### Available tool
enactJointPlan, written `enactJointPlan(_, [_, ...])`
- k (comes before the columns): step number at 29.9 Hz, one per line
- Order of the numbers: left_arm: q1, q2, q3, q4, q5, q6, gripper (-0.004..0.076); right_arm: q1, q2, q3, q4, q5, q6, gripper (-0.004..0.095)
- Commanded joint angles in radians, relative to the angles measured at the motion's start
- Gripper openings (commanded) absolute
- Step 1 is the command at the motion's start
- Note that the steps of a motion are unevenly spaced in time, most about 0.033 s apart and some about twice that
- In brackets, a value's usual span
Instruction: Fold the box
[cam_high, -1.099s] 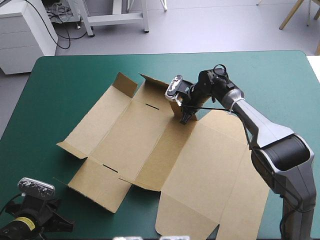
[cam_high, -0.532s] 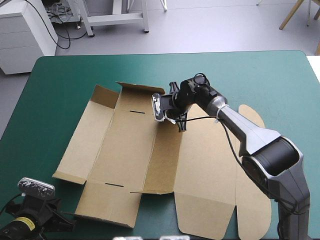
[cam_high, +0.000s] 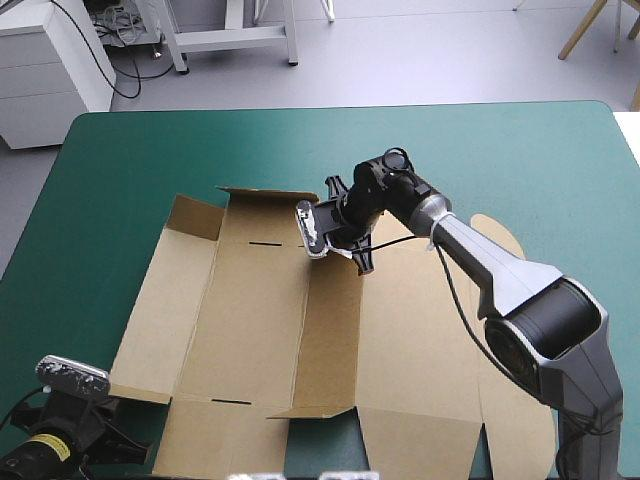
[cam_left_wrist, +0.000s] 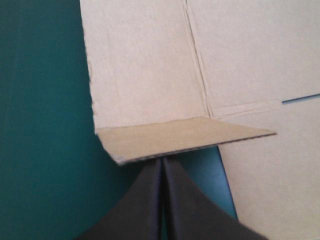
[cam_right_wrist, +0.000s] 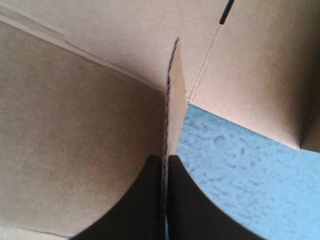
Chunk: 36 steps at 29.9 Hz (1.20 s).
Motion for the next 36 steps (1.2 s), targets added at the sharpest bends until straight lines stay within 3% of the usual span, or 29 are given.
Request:
enactJointPlan(1, [0.002, 0.011, -0.021, -0.001, -0.043, -0.005, -0.001, 0.002, -0.079, -0.024, 0.013, -0.064, -0.03, -0.0019])
enactJointPlan(12, [0.002, 0.011, -0.021, -0.001, -0.043, -0.005, -0.001, 0.05, -0.079, -0.024, 0.021, 0.076, -0.03, -0.0019])
enactJointPlan(28, [0.002, 0.011, -0.021, -0.001, -0.045, -0.005, -0.001, 0.061, -0.079, -0.024, -0.002, 0.053, 0.142, -0.0003])
enactJointPlan(31, [0.002, 0.011, -0.021, -0.001, -0.045, -0.005, -0.001, 0.061, -0.079, -0.024, -0.012, 0.043, 0.191, 0.0084])
enactJointPlan(36, [0.002, 0.011, -0.021, -0.001, -0.045, -0.005, -0.001, 0.061, -0.092, -0.024, -0.05, 0.028, 0.286, 0.0397])
